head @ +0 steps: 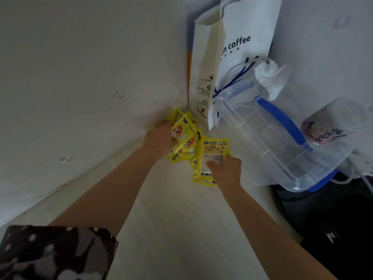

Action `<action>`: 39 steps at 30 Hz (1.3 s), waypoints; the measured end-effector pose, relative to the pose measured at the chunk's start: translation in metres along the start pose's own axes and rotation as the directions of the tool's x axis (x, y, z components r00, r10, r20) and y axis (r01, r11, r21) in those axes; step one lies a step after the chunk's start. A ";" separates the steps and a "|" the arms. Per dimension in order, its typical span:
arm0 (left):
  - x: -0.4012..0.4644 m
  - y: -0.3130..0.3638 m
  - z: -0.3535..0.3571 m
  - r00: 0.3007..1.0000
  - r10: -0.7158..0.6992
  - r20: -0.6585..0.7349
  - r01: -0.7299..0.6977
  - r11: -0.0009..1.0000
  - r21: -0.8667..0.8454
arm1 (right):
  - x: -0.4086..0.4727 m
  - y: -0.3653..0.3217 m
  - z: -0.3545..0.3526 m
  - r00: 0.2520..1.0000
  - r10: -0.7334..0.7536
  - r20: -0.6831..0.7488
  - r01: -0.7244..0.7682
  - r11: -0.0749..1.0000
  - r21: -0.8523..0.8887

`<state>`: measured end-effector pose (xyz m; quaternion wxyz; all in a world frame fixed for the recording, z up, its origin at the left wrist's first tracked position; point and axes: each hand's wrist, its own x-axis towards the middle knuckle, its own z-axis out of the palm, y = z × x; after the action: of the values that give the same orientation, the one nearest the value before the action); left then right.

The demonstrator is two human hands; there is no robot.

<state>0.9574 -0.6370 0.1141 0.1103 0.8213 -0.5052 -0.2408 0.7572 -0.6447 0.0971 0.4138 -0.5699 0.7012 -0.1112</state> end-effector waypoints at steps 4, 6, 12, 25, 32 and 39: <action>-0.012 -0.003 0.006 0.999 -0.024 -0.043 0.025 0.999 0.042 | 0.001 0.003 -0.002 0.999 0.027 0.034 -0.024 0.996 -0.088; -0.021 -0.005 0.010 0.994 -0.009 -0.110 0.021 0.994 0.108 | 0.000 0.004 -0.002 0.999 0.028 0.030 -0.025 0.994 -0.111; -0.052 -0.013 0.021 0.983 -0.055 -0.173 0.058 0.998 0.011 | -0.013 0.011 0.002 0.998 0.034 0.043 -0.035 0.999 0.022; -0.140 -0.025 0.037 0.917 -0.398 -0.043 0.307 0.769 -0.561 | -0.054 0.037 -0.023 0.996 0.042 0.077 -0.064 0.949 0.309; -0.214 -0.015 0.033 0.864 -0.495 0.090 0.341 0.445 -0.828 | -0.096 0.067 -0.038 0.991 0.023 0.131 -0.079 0.896 0.438; -0.285 -0.014 0.043 0.877 -0.456 0.153 0.317 0.308 -0.897 | -0.173 0.103 -0.053 0.987 0.001 0.158 -0.085 0.847 0.524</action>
<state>0.8400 -0.3757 0.1519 0.5051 0.7395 -0.0742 -0.4387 0.6482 -0.4737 0.1447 0.6090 -0.4247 0.6226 -0.2471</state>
